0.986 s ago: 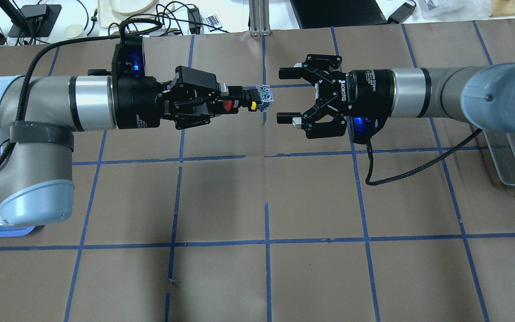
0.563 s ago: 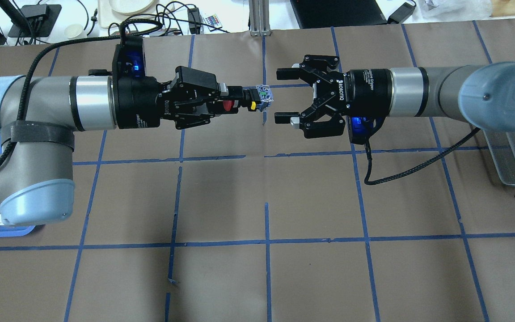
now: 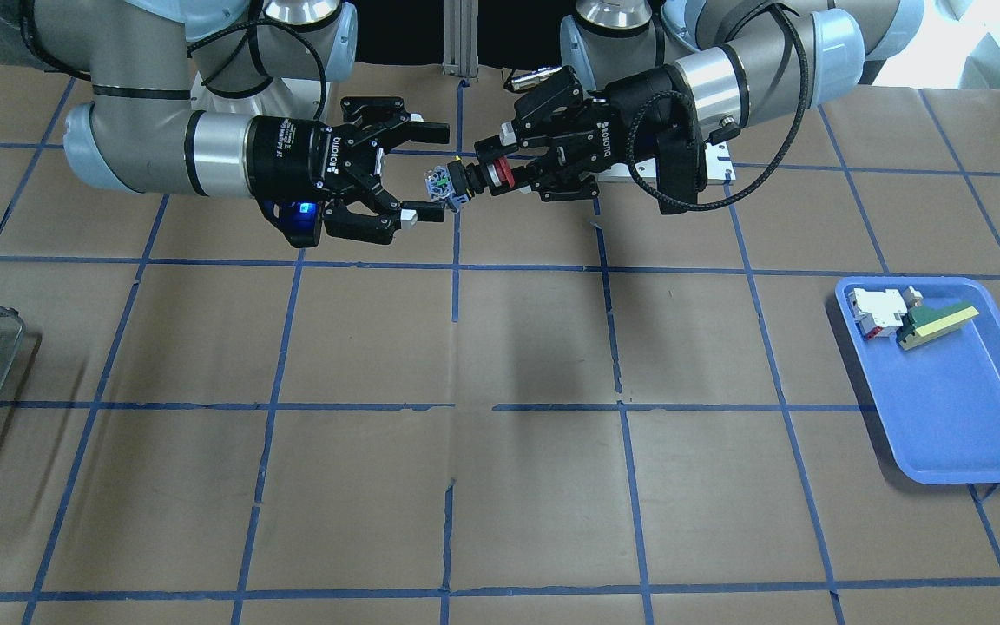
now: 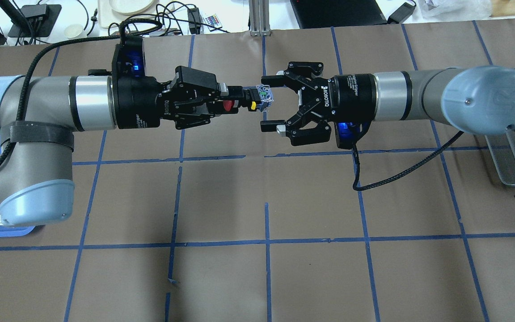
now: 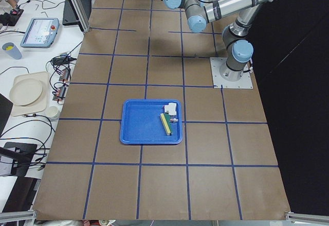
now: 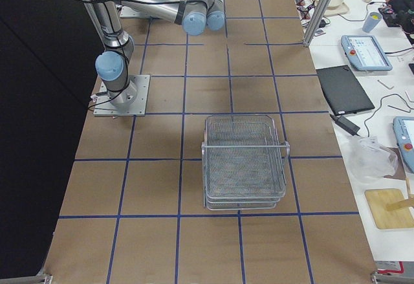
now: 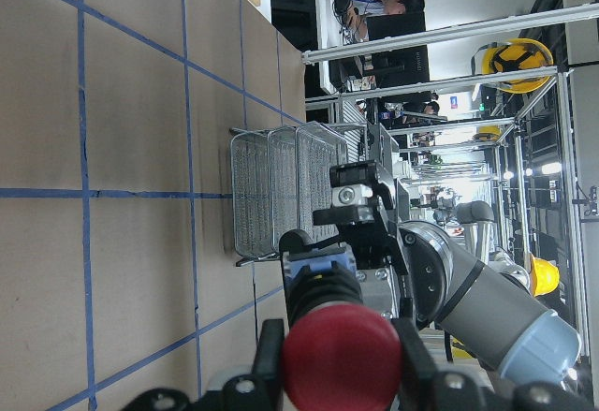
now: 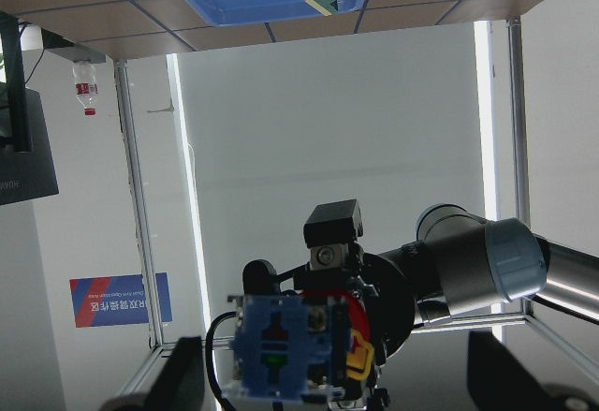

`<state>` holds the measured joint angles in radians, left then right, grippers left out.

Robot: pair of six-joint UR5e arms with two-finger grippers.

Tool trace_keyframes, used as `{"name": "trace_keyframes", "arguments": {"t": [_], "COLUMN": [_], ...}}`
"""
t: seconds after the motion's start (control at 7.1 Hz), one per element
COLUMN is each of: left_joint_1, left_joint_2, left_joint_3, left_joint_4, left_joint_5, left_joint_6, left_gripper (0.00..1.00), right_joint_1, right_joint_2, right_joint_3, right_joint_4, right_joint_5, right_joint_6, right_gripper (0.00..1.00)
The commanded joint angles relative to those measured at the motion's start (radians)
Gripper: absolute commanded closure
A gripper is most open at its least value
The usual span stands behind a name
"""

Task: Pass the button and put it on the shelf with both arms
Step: 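Bring the right gripper up to the button held by the left gripper, then close the right gripper on the button's blue base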

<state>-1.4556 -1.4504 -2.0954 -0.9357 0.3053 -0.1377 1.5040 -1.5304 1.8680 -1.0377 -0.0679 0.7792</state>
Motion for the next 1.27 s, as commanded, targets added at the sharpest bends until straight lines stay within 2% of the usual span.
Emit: {"name": "trace_keyframes", "arguments": {"t": [0.0,0.14,0.28,0.7,0.85,1.13], "left_joint_1": [0.0,0.0,0.001,0.001,0.001,0.001], "left_joint_2": [0.005,0.007,0.005,0.007,0.007,0.007], "left_joint_3": [0.0,0.0,0.0,0.0,0.0,0.0], "left_joint_4": [0.0,0.0,0.0,0.0,0.0,0.0], "left_joint_5": [0.0,0.001,0.0,0.002,0.002,0.002], "left_joint_6": [0.0,0.0,0.0,0.001,0.001,0.001], "left_gripper": [0.97,0.97,0.97,0.97,0.97,0.97], "right_joint_1": [0.002,0.002,0.002,0.001,0.001,0.001], "right_joint_2": [0.001,0.001,-0.001,-0.001,0.001,0.003], "right_joint_3": [0.0,0.0,-0.001,-0.004,-0.004,-0.006], "right_joint_4": [0.004,0.004,0.004,-0.012,-0.012,-0.012], "right_joint_5": [-0.004,-0.006,-0.007,-0.007,-0.007,-0.007], "right_joint_6": [0.0,0.002,0.002,0.002,0.002,0.0], "right_gripper": [0.01,0.02,0.09,0.42,0.63,0.77]}}
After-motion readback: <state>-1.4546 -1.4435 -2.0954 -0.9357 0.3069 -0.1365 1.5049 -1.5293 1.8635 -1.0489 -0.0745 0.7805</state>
